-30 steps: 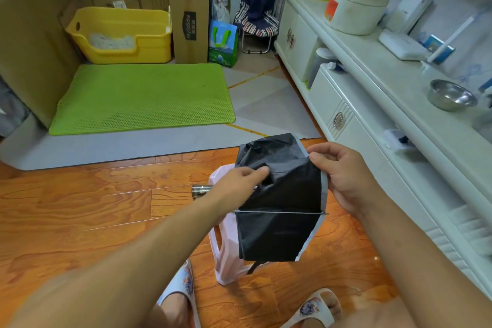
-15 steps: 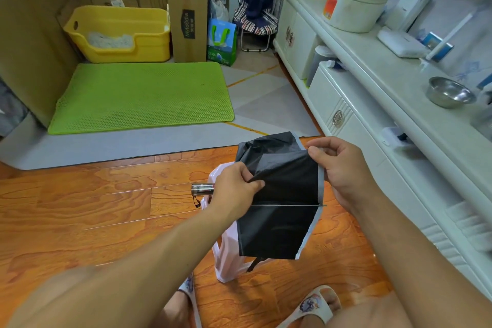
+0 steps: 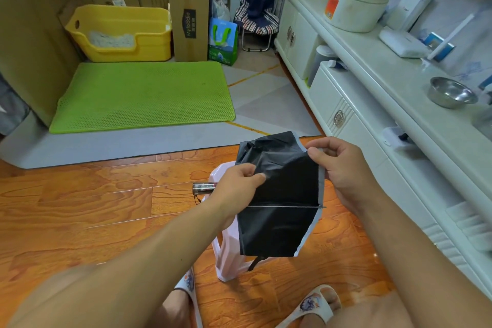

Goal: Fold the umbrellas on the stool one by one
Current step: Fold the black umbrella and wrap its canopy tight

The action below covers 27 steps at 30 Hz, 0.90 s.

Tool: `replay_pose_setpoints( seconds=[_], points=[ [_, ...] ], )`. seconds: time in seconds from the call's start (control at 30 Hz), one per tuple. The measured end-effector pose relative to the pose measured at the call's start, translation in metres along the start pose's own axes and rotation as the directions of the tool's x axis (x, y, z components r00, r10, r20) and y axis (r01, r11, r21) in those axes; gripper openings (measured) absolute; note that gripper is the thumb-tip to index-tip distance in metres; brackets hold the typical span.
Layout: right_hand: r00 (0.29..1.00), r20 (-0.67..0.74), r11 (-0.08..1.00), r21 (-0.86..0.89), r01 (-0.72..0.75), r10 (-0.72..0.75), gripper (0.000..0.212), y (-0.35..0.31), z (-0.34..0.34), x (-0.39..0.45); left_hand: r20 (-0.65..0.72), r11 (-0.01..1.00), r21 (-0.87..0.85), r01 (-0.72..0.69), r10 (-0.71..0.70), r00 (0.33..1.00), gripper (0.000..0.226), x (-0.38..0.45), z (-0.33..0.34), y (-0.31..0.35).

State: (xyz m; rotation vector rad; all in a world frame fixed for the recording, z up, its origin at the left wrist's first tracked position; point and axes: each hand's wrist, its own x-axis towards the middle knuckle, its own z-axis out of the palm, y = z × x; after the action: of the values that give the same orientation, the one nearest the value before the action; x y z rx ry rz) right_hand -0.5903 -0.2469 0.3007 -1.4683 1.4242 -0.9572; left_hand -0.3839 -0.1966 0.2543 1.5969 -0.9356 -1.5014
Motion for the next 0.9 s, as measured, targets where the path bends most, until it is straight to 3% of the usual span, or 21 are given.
replay_pose_setpoints(
  seconds=[0.13,0.23,0.33,0.4,0.5,0.57,0.63,0.7,0.8,0.9],
  points=[
    [1.000,-0.026,1.000,-0.011,0.012,-0.012,0.011,-0.002,0.001,0.001,-0.081,0.953,-0.302,0.012,-0.038,0.996,0.012,-0.001,-0.003,-0.001],
    [0.998,-0.067,1.000,0.004,0.012,-0.012,0.009,-0.003,-0.001,0.002,-0.080,0.940,-0.340,-0.026,-0.001,0.997,0.004,-0.003,-0.005,0.002],
    [0.999,-0.032,1.000,0.000,0.022,-0.022,0.011,-0.005,-0.004,0.001,-0.111,0.960,-0.251,-0.126,0.100,0.989,0.029,0.000,-0.007,0.001],
    [0.997,-0.017,0.996,-0.053,0.074,-0.075,0.013,-0.010,-0.005,-0.003,-0.130,0.963,-0.074,-0.260,0.250,0.960,0.045,0.003,-0.010,0.003],
    [0.980,-0.089,0.976,-0.141,0.166,-0.179,0.015,-0.018,-0.006,-0.007,-0.130,0.897,0.110,-0.428,0.440,0.888,0.042,0.001,-0.013,0.010],
    [0.986,-0.067,0.982,-0.124,0.144,-0.153,0.023,-0.019,-0.009,-0.006,-0.135,0.880,0.138,-0.455,0.472,0.871,0.034,-0.002,-0.014,0.012],
    [0.995,0.066,0.984,-0.154,0.084,-0.075,0.038,-0.016,-0.013,-0.006,-0.150,0.923,0.025,-0.383,0.383,0.912,0.026,-0.004,-0.013,0.011],
    [0.986,0.162,0.965,-0.246,0.089,-0.049,0.049,-0.015,-0.016,-0.007,-0.145,0.955,-0.204,-0.215,0.188,0.971,0.024,-0.005,-0.014,0.011],
    [0.991,0.036,0.943,-0.306,0.132,-0.127,0.041,-0.016,-0.021,-0.007,-0.044,0.923,-0.385,-0.017,0.000,0.999,0.027,-0.003,-0.020,0.010],
    [0.989,-0.031,0.956,-0.263,0.130,-0.143,0.029,-0.015,-0.022,-0.007,-0.026,0.925,-0.378,-0.034,0.026,0.999,0.029,-0.003,-0.025,0.010]
  ],
)
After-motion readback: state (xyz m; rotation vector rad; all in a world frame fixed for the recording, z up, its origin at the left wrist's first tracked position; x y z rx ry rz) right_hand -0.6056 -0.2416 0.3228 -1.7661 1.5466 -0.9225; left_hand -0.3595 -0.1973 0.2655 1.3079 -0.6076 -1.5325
